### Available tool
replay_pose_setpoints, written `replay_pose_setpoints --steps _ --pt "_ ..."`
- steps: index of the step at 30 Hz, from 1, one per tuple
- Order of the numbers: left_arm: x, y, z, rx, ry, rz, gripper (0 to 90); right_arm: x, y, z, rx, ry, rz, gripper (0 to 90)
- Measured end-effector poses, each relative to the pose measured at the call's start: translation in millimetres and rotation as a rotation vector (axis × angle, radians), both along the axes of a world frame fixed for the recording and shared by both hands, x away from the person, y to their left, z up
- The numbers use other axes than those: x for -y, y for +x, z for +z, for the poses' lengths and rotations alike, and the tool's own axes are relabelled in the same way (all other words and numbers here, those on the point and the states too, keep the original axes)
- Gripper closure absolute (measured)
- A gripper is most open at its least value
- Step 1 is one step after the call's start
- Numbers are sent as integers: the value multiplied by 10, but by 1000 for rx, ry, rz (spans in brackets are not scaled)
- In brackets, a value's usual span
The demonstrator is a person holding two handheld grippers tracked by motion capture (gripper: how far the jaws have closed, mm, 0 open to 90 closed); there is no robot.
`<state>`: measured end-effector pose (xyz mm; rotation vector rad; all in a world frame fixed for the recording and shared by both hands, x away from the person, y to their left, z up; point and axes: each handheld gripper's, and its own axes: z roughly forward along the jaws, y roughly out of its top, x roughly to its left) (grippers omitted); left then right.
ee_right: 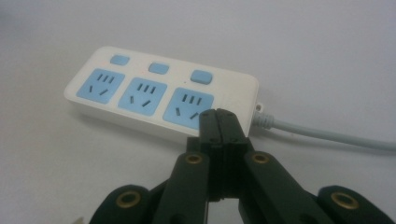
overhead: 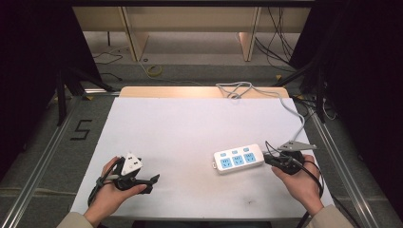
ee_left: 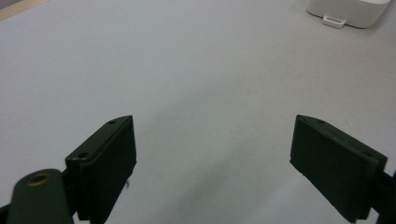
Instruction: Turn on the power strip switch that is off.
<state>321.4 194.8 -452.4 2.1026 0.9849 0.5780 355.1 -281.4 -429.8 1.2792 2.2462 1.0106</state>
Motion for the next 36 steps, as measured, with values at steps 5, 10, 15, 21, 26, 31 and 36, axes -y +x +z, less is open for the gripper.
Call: replay_pose_setpoints --steps 5,10,15,21,26,31,36 --pt "0 1 0 0 0 0 142 -13 42 5 -2 -4 -7 900" --pt "1 0 0 0 0 0 143 -24 81 12 -6 -12 -12 900" --pt "1 1 0 0 1 1 143 -29 120 14 -10 -15 -16 900" --pt "4 1 0 0 0 0 145 -45 164 22 -16 -16 -17 900" --pt "6 4 -1 1 -3 3 145 -60 197 30 -18 -16 -18 900" --pt "10 2 -2 0 0 -1 145 -70 232 34 -22 -16 -19 900" --pt "5 4 -2 2 -1 2 146 -81 264 36 -27 -17 -16 900"
